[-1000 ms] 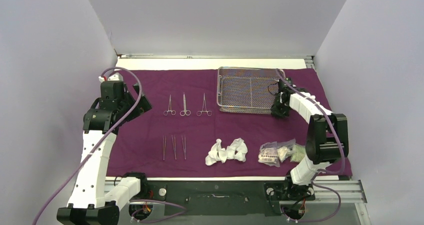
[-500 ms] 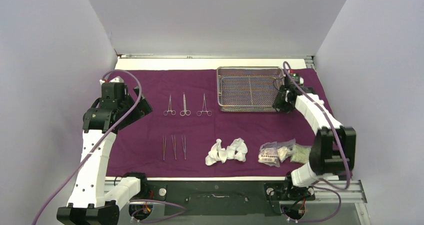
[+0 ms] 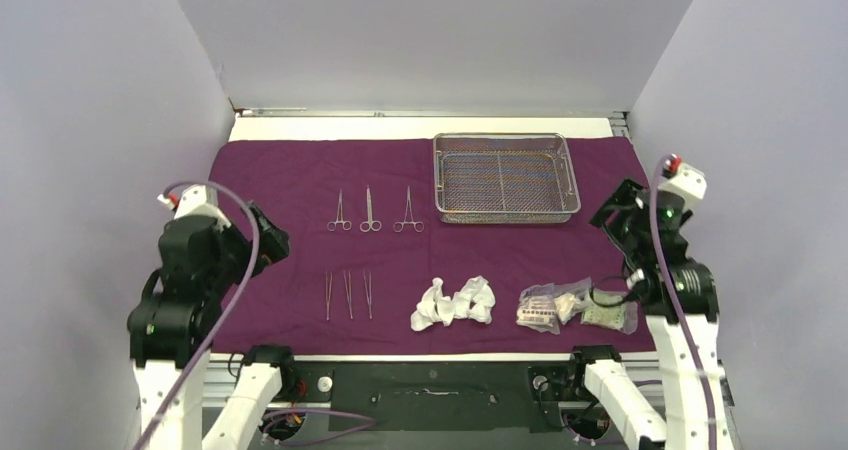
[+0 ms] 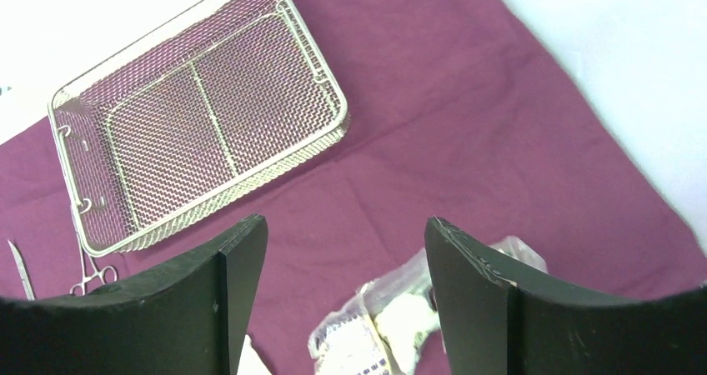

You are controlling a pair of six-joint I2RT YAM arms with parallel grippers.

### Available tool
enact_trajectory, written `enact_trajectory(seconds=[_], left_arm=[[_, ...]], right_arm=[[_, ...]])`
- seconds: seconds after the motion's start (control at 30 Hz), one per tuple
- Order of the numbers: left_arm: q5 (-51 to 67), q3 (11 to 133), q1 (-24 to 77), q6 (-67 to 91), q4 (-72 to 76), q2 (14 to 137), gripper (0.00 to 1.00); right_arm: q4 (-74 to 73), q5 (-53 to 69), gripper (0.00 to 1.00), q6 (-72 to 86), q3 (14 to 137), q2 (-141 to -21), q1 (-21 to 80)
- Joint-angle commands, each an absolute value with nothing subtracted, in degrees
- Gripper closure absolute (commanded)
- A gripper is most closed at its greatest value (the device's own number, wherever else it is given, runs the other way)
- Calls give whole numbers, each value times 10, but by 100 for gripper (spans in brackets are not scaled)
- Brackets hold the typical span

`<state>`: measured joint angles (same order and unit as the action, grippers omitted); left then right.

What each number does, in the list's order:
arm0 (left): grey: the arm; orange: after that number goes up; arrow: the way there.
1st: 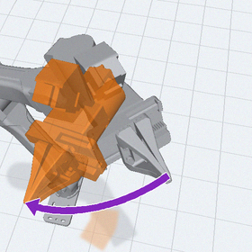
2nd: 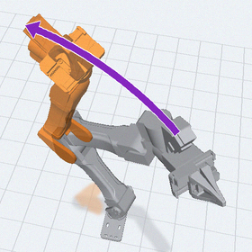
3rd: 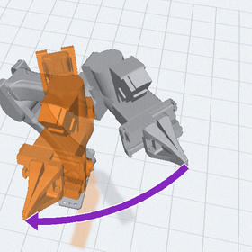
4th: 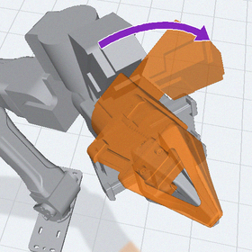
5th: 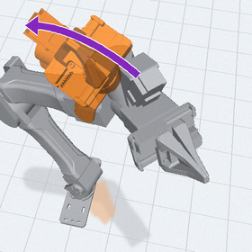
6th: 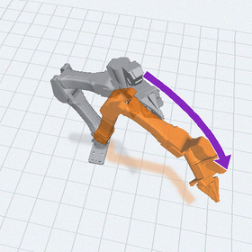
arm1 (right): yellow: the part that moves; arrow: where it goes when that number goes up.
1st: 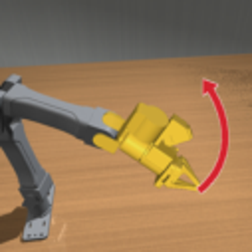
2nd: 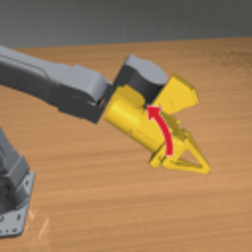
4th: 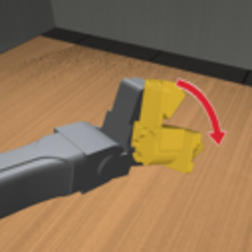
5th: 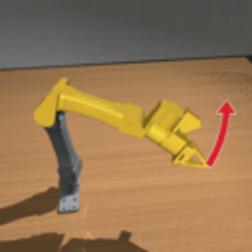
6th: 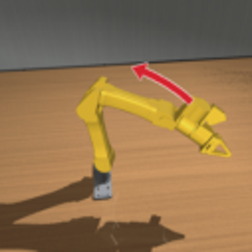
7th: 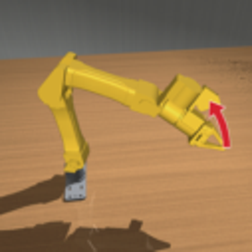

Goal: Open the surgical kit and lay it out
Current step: Reset both arms

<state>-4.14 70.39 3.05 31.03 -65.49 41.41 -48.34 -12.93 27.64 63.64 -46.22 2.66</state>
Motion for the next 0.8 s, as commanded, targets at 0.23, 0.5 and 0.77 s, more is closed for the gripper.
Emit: enact_trajectory(seconds=[0.23,0.5,0.77], left_arm=[[-89,712,34,317,-685,250,4],[-119,702,38,345,-751,154,4],[-127,722,39,348,-830,85,4]], right_arm=[[-680,-213,28,300,668,-253,36],[-785,-234,24,315,703,-142,37],[-802,-176,25,305,726,-100,31]])
